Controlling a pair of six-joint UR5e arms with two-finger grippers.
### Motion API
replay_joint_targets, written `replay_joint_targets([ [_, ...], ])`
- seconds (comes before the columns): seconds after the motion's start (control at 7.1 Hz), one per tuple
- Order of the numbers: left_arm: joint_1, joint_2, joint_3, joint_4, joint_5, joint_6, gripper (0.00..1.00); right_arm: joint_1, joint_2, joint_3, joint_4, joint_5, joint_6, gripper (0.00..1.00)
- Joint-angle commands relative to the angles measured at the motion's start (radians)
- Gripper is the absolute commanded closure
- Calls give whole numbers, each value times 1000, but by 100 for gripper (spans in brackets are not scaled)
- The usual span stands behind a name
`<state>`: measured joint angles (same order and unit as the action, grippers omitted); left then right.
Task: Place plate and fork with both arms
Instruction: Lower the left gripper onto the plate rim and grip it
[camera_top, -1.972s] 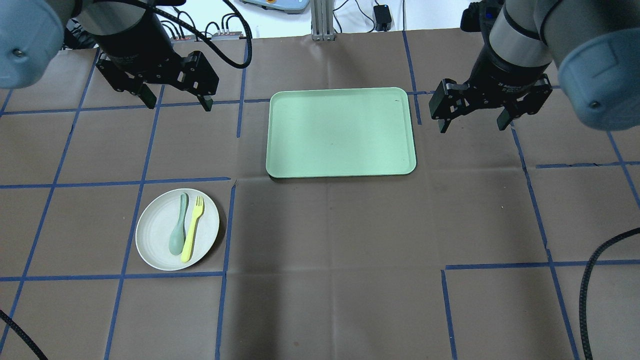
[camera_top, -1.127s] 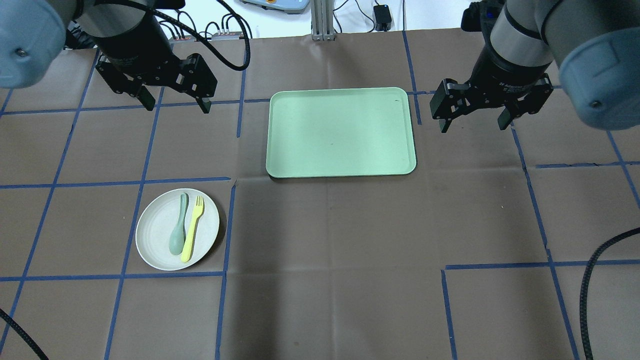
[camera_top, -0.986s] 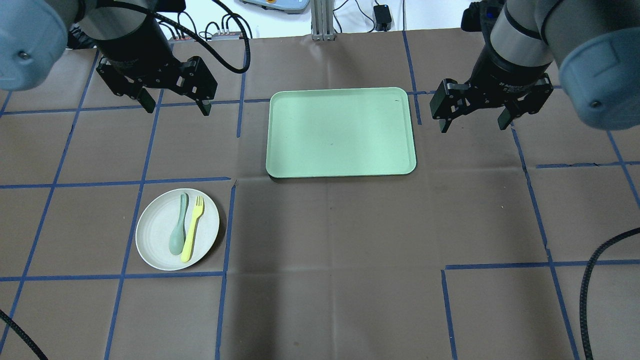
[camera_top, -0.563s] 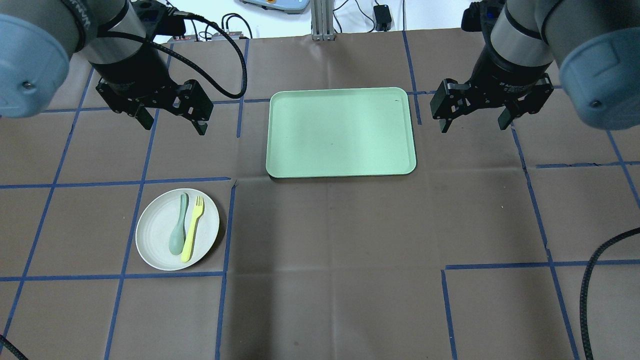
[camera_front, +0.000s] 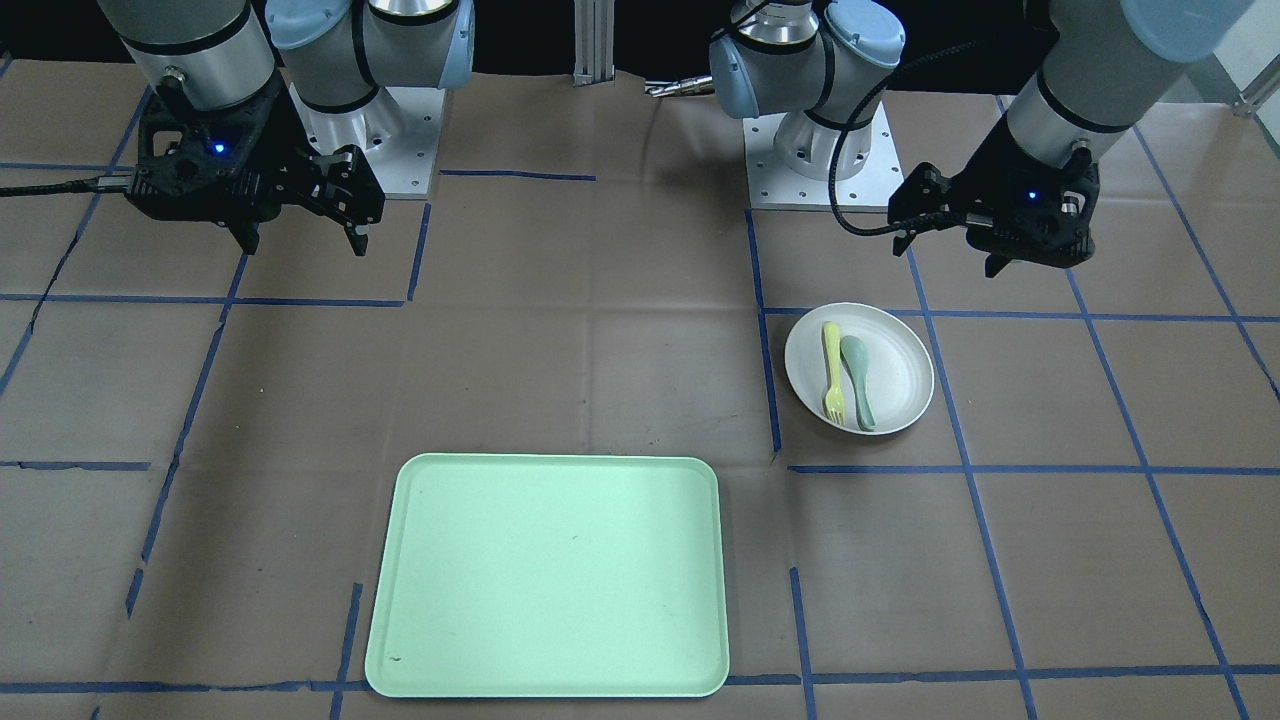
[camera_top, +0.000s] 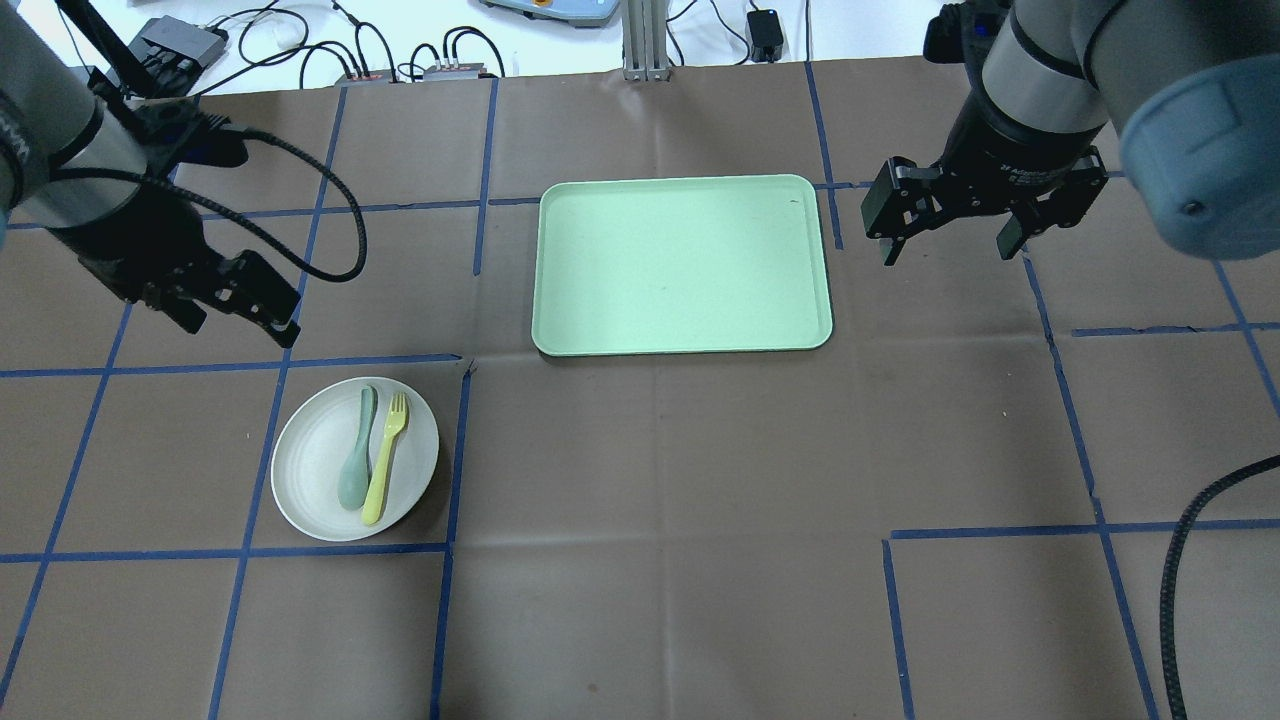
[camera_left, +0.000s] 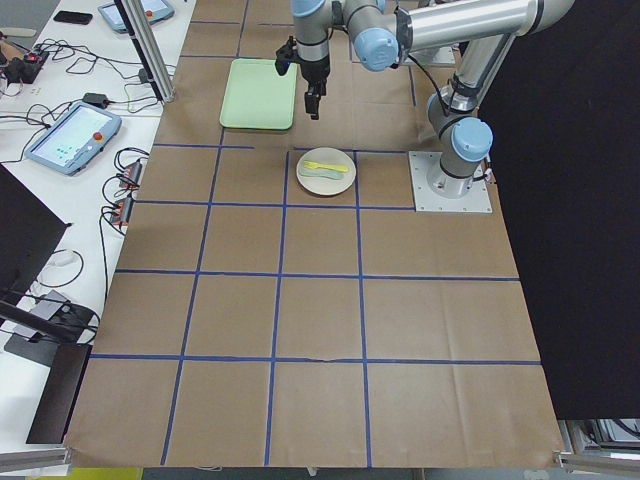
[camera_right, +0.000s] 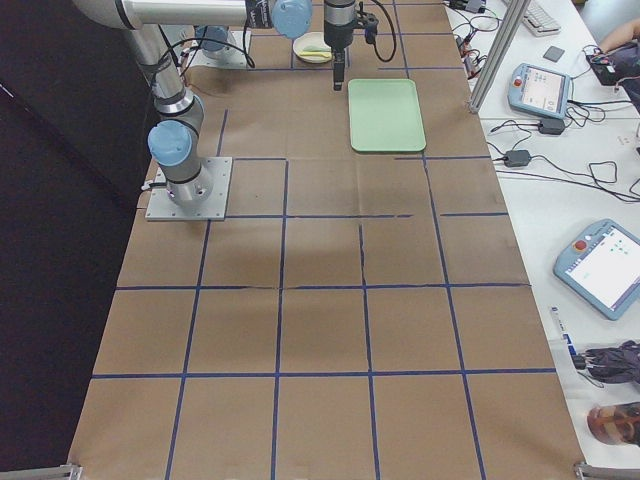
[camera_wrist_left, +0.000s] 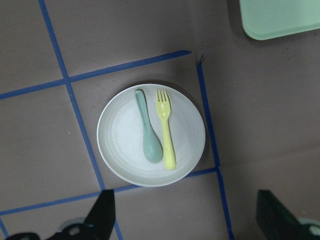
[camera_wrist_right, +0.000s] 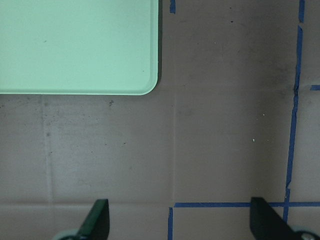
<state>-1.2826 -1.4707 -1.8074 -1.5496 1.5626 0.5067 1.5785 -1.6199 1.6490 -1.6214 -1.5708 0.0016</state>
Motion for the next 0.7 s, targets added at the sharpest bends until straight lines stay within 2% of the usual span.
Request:
replay_joint_targets([
  [0.0, 142, 13, -194, 179, -1, 117, 0, -2, 0, 0, 0, 0, 0, 0],
  [0.42, 172, -112, -303, 385, -6, 163, 0, -3, 0, 0, 0, 0, 0, 0],
  [0.56, 172, -163, -317, 451, -47, 167, 0, -3, 0, 0, 0, 0, 0, 0],
])
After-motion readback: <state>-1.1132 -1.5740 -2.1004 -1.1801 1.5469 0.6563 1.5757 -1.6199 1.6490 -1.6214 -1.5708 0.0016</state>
